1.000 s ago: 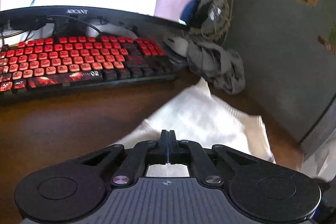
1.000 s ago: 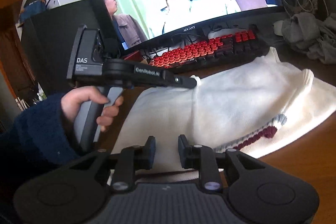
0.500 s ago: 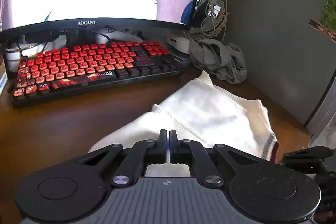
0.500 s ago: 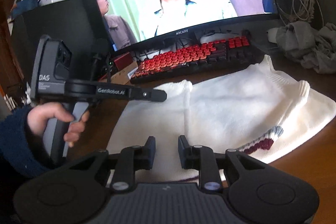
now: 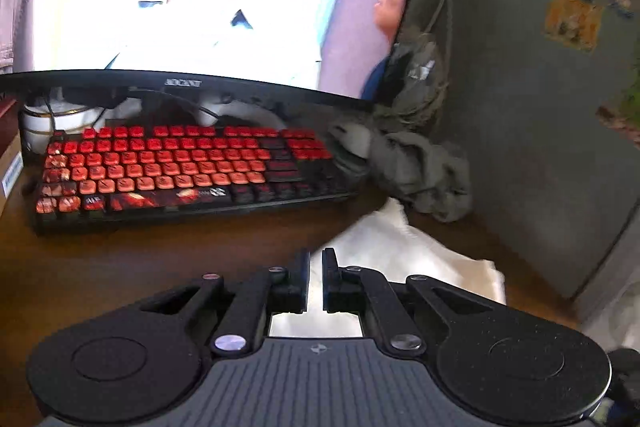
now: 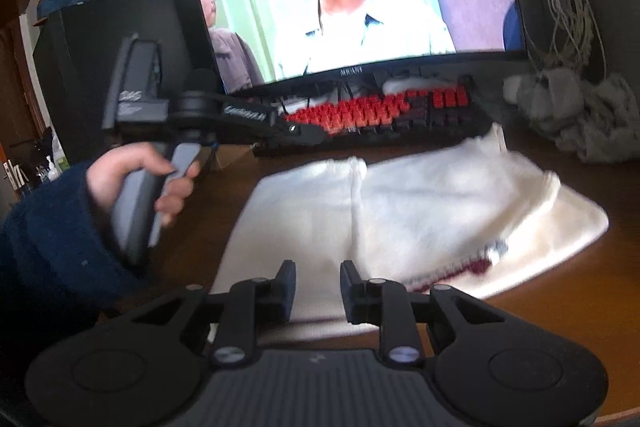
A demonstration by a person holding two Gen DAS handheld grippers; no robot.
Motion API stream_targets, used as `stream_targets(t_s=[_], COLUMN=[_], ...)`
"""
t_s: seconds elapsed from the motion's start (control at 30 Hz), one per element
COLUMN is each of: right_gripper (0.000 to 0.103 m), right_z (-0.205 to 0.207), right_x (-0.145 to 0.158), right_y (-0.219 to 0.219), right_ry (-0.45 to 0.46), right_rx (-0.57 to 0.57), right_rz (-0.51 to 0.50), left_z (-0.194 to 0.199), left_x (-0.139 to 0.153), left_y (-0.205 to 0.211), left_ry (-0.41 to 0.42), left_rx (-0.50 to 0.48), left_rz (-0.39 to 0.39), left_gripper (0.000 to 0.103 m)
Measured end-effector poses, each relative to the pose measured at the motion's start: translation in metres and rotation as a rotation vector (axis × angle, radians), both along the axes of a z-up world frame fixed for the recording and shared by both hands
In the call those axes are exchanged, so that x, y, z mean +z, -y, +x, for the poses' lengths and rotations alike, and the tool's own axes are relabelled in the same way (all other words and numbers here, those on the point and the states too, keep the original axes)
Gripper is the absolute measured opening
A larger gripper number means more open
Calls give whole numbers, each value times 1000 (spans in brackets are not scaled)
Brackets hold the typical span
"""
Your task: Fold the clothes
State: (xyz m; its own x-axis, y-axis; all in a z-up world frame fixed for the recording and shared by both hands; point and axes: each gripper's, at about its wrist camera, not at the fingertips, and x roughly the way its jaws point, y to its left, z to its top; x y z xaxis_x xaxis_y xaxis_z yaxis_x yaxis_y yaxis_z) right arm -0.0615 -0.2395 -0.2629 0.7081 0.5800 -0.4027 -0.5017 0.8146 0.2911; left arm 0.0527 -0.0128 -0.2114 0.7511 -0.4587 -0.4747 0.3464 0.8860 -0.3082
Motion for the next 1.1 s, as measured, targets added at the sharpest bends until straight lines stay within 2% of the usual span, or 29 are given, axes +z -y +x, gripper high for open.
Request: stream_targets(t_s=[0.1,0.27,0.4,0.6,0.73,0.87,1.0,1.1], right_gripper=[24,24,13,13,14,14,14,15], right_z=[9,29,49,33,33,62,100,99], right_x=[6,7,-5,-14,-1,14,8,-1], right_y=[-14,-44,-65,-57,-53,-64,-76,-81], right_ry=[31,104,73,80,64,97,-7,32], right_rx=[12,9,26,29,32,-8,-4,-3], right_rz=[10,-39,-102,-144,-143,-155,-138,-174], left_z=[-19,-40,-40,-38,-38,-38,-40,-40], left_x=[-1,-15,-31,-40,-42,-41,-40,-42], left_y=[0,-5,-8,-15,-20,-22,-24,-25], left_ry=[-20,-54,-76,-79,-85,-93,-106,-110], left_rx=[-5,-3,10,13,18,21,22,25], left_rz=[25,17,15,-36,-75,-95,-110,-123], left_gripper=[4,4,4,4,3,3,4,4])
